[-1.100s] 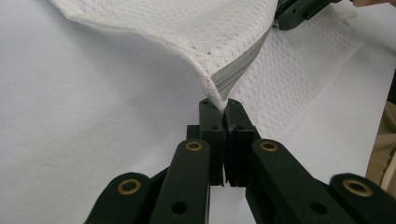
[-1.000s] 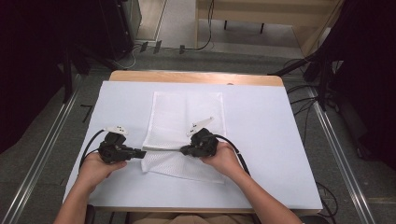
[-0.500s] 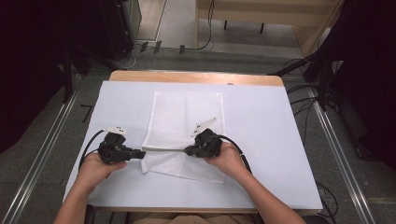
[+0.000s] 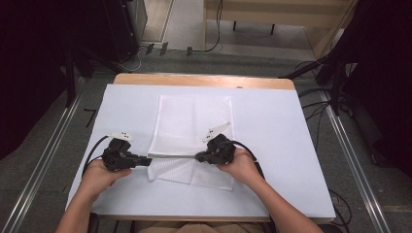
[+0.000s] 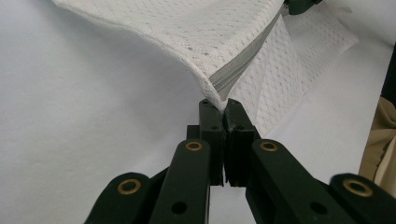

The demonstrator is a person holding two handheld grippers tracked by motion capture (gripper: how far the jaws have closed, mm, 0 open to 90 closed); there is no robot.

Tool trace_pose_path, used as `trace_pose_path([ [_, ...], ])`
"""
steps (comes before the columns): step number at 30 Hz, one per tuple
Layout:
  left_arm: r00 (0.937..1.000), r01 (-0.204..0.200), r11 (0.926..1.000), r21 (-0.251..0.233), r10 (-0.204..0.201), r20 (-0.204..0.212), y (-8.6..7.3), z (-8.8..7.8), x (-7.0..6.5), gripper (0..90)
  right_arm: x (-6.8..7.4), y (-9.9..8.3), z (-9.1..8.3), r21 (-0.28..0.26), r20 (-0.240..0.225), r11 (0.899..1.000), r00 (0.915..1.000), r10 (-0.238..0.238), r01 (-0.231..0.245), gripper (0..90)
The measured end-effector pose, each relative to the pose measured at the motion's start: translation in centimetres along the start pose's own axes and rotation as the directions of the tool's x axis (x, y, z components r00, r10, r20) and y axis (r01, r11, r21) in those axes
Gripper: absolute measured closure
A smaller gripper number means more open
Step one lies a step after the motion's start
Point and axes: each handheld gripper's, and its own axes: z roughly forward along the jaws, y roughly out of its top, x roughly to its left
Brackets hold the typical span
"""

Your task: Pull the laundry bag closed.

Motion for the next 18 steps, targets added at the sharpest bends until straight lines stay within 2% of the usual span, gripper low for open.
trace_pose_path([
  [9,0.9999,0.013,0.9999,-0.001,-0.013,-0.011,0.03,-0.22,0.10,89.7,-0.19,-0.20,-0.13,0.008,0.016,1.000,0.9999,0.004,-0.005,88.2],
  [18,0.9998,0.022,0.9997,0.007,-0.022,-0.002,-0.05,-0.23,0.13,89.7,-0.47,-0.78,-0.61,0.011,0.022,1.000,0.9997,0.013,-0.013,88.2],
])
